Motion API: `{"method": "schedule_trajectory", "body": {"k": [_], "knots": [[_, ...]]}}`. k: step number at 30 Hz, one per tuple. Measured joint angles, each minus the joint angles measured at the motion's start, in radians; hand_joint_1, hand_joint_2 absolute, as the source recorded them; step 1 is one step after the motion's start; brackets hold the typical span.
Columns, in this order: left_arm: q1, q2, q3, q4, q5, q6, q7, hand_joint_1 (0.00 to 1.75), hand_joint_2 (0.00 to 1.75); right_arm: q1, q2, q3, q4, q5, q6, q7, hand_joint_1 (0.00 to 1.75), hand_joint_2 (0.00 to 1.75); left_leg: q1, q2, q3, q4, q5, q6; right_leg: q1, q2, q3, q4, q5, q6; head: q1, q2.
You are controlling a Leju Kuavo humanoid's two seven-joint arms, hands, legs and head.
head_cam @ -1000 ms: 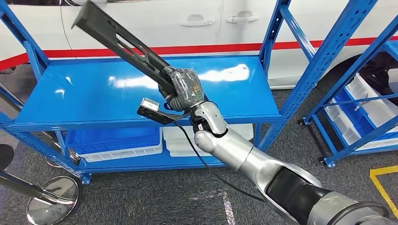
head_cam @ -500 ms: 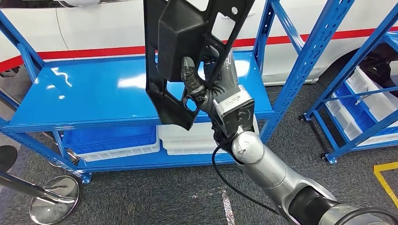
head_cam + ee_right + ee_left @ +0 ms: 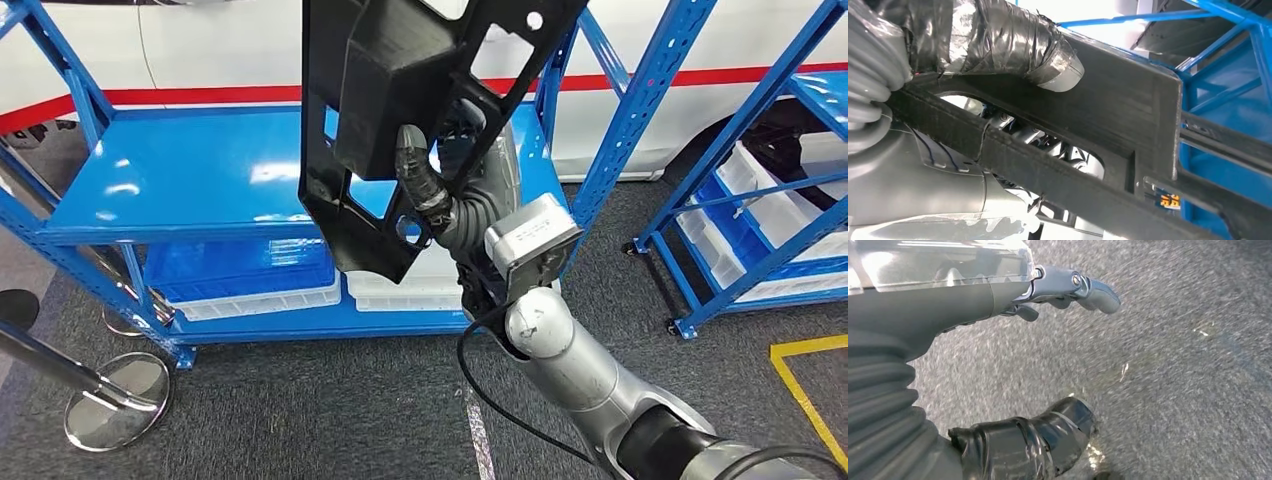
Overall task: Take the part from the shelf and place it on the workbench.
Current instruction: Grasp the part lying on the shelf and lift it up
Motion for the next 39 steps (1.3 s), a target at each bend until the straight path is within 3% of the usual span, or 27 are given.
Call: {"method": "schedule_trajectory", "body": {"k": [1, 2, 4, 6, 8, 9, 12, 14, 16, 17, 18, 19, 20, 21, 22, 24, 25, 27, 28, 30, 32, 33, 34, 35, 36, 37, 39], "knots": [[0.000, 0.000, 0.005, 0.000, 0.006, -0.002, -0.002, 0.00, 1.75, 0.002, 0.000, 0.000, -0.001, -0.005, 0.000, -0.001, 1.75, 1.75, 0.000, 0.001, -0.015, 0.003, 0.009, 0.000, -0.001, 0.000, -0.008, 0.064, -0.032, 0.003, 0.000, 0.000], [0.001, 0.000, 0.009, 0.000, 0.011, -0.005, -0.004, 0.00, 1.75, 0.004, 0.000, 0.000, -0.001, -0.010, 0.000, -0.001, 1.75, 1.75, 0.000, 0.001, -0.028, 0.007, 0.016, -0.001, -0.002, 0.000, -0.011, 0.111, -0.044, 0.006, 0.000, 0.000], [0.002, 0.000, 0.017, 0.000, 0.020, -0.008, -0.010, 0.00, 1.75, 0.008, 0.000, -0.001, -0.001, -0.021, 0.000, -0.005, 1.75, 1.75, 0.000, 0.002, -0.055, 0.018, 0.028, -0.004, -0.003, -0.001, 0.019, 0.128, -0.015, 0.010, 0.000, 0.000], [0.004, 0.002, 0.026, 0.000, 0.030, -0.009, -0.016, 0.00, 1.75, 0.011, 0.000, -0.001, -0.001, -0.030, 0.001, -0.014, 1.75, 1.75, 0.001, 0.001, -0.086, 0.038, 0.037, -0.010, -0.006, -0.001, 0.107, 0.034, 0.015, 0.011, 0.000, 0.000], [0.005, 0.005, 0.039, 0.000, 0.047, -0.009, -0.025, 0.00, 1.75, 0.011, 0.002, -0.001, -0.001, -0.040, 0.003, -0.024, 1.75, 1.75, -0.001, -0.001, -0.111, 0.061, 0.043, -0.020, -0.004, 0.001, 0.196, -0.088, -0.001, 0.005, 0.000, 0.000], [0.007, 0.007, 0.046, 0.000, 0.060, -0.009, -0.030, 0.00, 1.75, 0.012, 0.003, -0.001, -0.001, -0.046, 0.005, -0.030, 1.75, 1.75, -0.003, -0.002, -0.117, 0.067, 0.049, -0.026, -0.001, 0.003, 0.216, -0.121, -0.015, -0.001, 0.000, 0.000], [0.019, 0.015, 0.072, 0.001, 0.104, -0.010, -0.046, 0.00, 1.75, 0.014, 0.007, -0.001, 0.000, -0.076, 0.013, -0.045, 1.75, 1.75, -0.001, -0.006, -0.129, 0.070, 0.057, -0.046, 0.001, 0.002, 0.204, -0.134, -0.002, -0.027, 0.000, 0.000], [0.029, 0.020, 0.087, 0.001, 0.127, -0.011, -0.052, 0.00, 1.75, 0.018, 0.009, -0.001, 0.001, -0.101, 0.018, -0.055, 1.75, 1.75, 0.003, -0.007, -0.152, 0.117, -0.005, -0.058, -0.004, 0.000, 0.184, -0.139, 0.020, -0.045, -0.001, 0.000], [0.034, 0.020, 0.096, 0.001, 0.140, -0.008, -0.054, 0.00, 1.75, 0.028, 0.010, -0.003, 0.001, -0.126, 0.020, -0.064, 1.75, 1.75, 0.006, -0.007, -0.182, 0.228, -0.103, -0.067, -0.003, -0.001, 0.159, -0.139, 0.041, -0.052, -0.002, 0.000], [0.035, 0.020, 0.102, 0.001, 0.144, -0.006, -0.054, 0.00, 1.75, 0.035, 0.010, -0.005, 0.002, -0.137, 0.021, -0.068, 1.75, 1.75, 0.007, -0.007, -0.190, 0.287, -0.132, -0.070, -0.001, -0.002, 0.145, -0.138, 0.052, -0.052, -0.002, 0.000], [0.035, 0.020, 0.107, 0.001, 0.147, -0.004, -0.053, 0.00, 1.75, 0.042, 0.010, -0.006, 0.002, -0.146, 0.021, -0.071, 1.75, 1.75, 0.007, -0.007, -0.189, 0.328, -0.137, -0.070, 0.000, -0.003, 0.130, -0.138, 0.062, -0.052, -0.002, 0.000], [0.035, 0.020, 0.113, 0.001, 0.149, -0.003, -0.053, 0.00, 1.75, 0.047, 0.010, -0.008, 0.002, -0.151, 0.021, -0.073, 1.75, 1.75, 0.007, -0.007, -0.173, 0.340, -0.120, -0.069, 0.001, -0.004, 0.115, -0.137, 0.073, -0.052, -0.002, 0.000], [0.035, 0.021, 0.118, 0.001, 0.150, -0.002, -0.053, 0.00, 1.75, 0.051, 0.010, -0.008, 0.002, -0.153, 0.021, -0.074, 1.75, 1.75, 0.007, -0.008, -0.142, 0.318, -0.090, -0.065, 0.003, -0.004, 0.101, -0.136, 0.083, -0.051, -0.002, 0.000], [0.035, 0.021, 0.122, 0.001, 0.150, 0.000, -0.053, 0.00, 1.75, 0.053, 0.010, -0.008, 0.002, -0.154, 0.021, -0.074, 1.75, 1.75, 0.005, -0.008, -0.095, 0.267, -0.065, -0.059, 0.004, -0.003, 0.090, -0.135, 0.093, -0.050, -0.002, 0.000], [0.034, 0.022, 0.126, 0.001, 0.150, 0.000, -0.053, 0.00, 1.75, 0.055, 0.011, -0.009, 0.002, -0.154, 0.021, -0.074, 1.75, 1.75, 0.002, -0.009, -0.037, 0.193, -0.059, -0.050, 0.005, -0.003, 0.082, -0.135, 0.102, -0.048, -0.002, 0.000], [0.032, 0.023, 0.135, 0.001, 0.150, 0.001, -0.053, 0.00, 1.75, 0.057, 0.011, -0.010, 0.002, -0.154, 0.021, -0.075, 1.75, 1.75, -0.005, -0.011, 0.051, 0.063, -0.079, -0.038, 0.005, -0.004, 0.077, -0.138, 0.119, -0.038, -0.002, 0.000], [0.031, 0.024, 0.140, 0.001, 0.151, 0.001, -0.053, 0.00, 1.75, 0.057, 0.012, -0.011, 0.002, -0.154, 0.021, -0.075, 1.75, 1.75, -0.009, -0.011, 0.069, 0.028, -0.088, -0.034, 0.003, -0.006, 0.077, -0.143, 0.129, -0.032, -0.002, 0.000], [0.031, 0.023, 0.148, 0.001, 0.154, 0.001, -0.052, 0.00, 1.75, 0.059, 0.013, -0.015, 0.003, -0.157, 0.021, -0.076, 1.75, 1.75, -0.010, -0.009, 0.065, 0.009, -0.068, -0.029, 0.001, -0.006, 0.076, -0.153, 0.143, -0.019, -0.003, 0.000], [0.032, 0.023, 0.150, 0.001, 0.155, 0.001, -0.052, 0.00, 1.75, 0.059, 0.013, -0.019, 0.004, -0.161, 0.021, -0.076, 1.75, 1.75, -0.008, -0.006, 0.059, 0.002, -0.054, -0.022, 0.001, -0.004, 0.070, -0.146, 0.127, -0.014, -0.003, 0.000], [0.033, 0.022, 0.156, 0.001, 0.155, 0.000, -0.049, 0.00, 1.75, 0.060, 0.014, -0.027, 0.006, -0.173, 0.021, -0.077, 1.75, 1.75, -0.001, 0.000, 0.039, -0.006, -0.024, -0.009, 0.003, -0.002, 0.047, -0.074, 0.040, -0.009, -0.001, 0.000], [0.033, 0.022, 0.161, 0.001, 0.154, -0.003, -0.047, 0.00, 1.75, 0.060, 0.014, -0.033, 0.010, -0.184, 0.022, -0.078, 1.75, 1.75, -0.002, 0.001, 0.005, -0.002, 0.000, -0.004, 0.004, -0.002, 0.020, 0.057, -0.053, -0.004, 0.000, 0.000], [0.033, 0.022, 0.163, 0.001, 0.153, -0.005, -0.047, 0.00, 1.75, 0.060, 0.014, -0.036, 0.012, -0.187, 0.024, -0.078, 1.75, 1.75, -0.002, 0.001, -0.013, 0.003, 0.010, -0.004, 0.003, -0.002, 0.015, 0.112, -0.067, -0.001, 0.000, 0.000], [0.033, 0.022, 0.164, 0.001, 0.153, -0.007, -0.046, 0.00, 1.75, 0.060, 0.014, -0.039, 0.015, -0.190, 0.026, -0.078, 1.75, 1.75, -0.001, 0.001, -0.032, 0.009, 0.019, -0.006, 0.002, -0.002, 0.023, 0.141, -0.056, 0.002, 0.000, 0.000], [0.033, 0.021, 0.164, 0.001, 0.154, -0.010, -0.045, 0.00, 1.75, 0.059, 0.014, -0.043, 0.018, -0.191, 0.029, -0.078, 1.75, 1.75, 0.000, 0.001, -0.051, 0.018, 0.027, -0.009, 0.001, -0.002, 0.045, 0.137, -0.027, 0.004, 0.000, 0.000], [0.034, 0.021, 0.165, 0.001, 0.154, -0.013, -0.043, 0.00, 1.75, 0.059, 0.014, -0.046, 0.021, -0.191, 0.033, -0.078, 1.75, 1.75, 0.002, 0.001, -0.069, 0.028, 0.033, -0.012, -0.002, -0.002, 0.082, 0.100, 0.005, 0.006, 0.000, 0.000], [0.034, 0.020, 0.165, 0.001, 0.154, -0.015, -0.040, 0.00, 1.75, 0.057, 0.014, -0.049, 0.023, -0.191, 0.036, -0.077, 1.75, 1.75, 0.004, 0.001, -0.086, 0.040, 0.037, -0.016, -0.004, -0.002, 0.127, 0.040, 0.017, 0.007, 0.000, 0.000], [0.034, 0.020, 0.166, 0.001, 0.153, -0.018, -0.032, 0.00, 1.75, 0.055, 0.014, -0.051, 0.026, -0.191, 0.041, -0.076, 1.75, 1.75, 0.003, -0.001, -0.111, 0.060, 0.045, -0.027, -0.001, -0.001, 0.208, -0.080, -0.004, 0.004, 0.000, 0.000]]}}
